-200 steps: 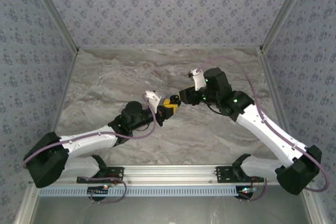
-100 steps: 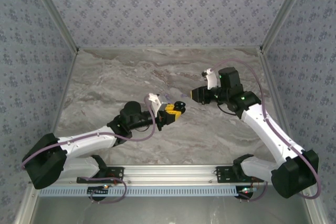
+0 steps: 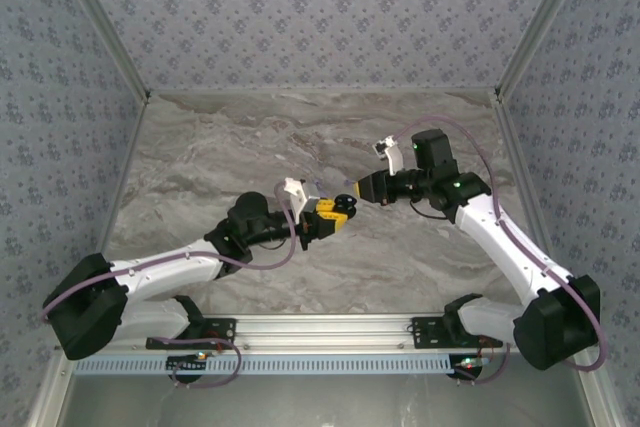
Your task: Insert wireless bluetooth earbuds into charging case
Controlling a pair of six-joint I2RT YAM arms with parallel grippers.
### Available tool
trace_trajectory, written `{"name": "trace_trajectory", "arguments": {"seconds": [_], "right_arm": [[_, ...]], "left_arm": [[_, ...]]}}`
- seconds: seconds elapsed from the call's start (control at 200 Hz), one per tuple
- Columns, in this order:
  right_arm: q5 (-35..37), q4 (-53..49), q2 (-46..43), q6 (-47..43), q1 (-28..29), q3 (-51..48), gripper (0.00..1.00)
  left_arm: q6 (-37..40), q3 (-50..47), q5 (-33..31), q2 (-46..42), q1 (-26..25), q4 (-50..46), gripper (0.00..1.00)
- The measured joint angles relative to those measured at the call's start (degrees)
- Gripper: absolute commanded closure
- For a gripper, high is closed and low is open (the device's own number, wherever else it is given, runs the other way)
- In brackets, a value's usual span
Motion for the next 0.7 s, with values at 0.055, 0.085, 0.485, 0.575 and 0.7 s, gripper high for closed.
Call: {"name": "trace_trajectory", "arguments": {"seconds": [0.055,0.085,0.485,0.575,0.7], "right_arm": [[-1.03,0.04,0.24,-0.02,0.00,0.00,0.78],[-1.55,0.04,0.37,-0.09,0.00,0.00,0.78],[-5.29,1.11,0.39,-0.85,-0.09,0.00,0.78],[-5.53,1.16,0.09,-0.87,-0.11,-0.02,0.78],[-6.25,1.22,-0.72,-1.03,-0.07,-0.09,0.78]], "left_arm": [[0.00,0.31,0.07,0.22,0.00,0.17,0.83],[0.00,0.39,0.04,0.31,0.00,0.24,0.83],[0.00,0.42,-0.02,1.07,0.00,0.90,0.82],[0.00,0.42,-0.22,1.09,0.00,0.87,0.82],[-0.02,0.63,-1.31,1.66,0.00,0.72,0.82]]}}
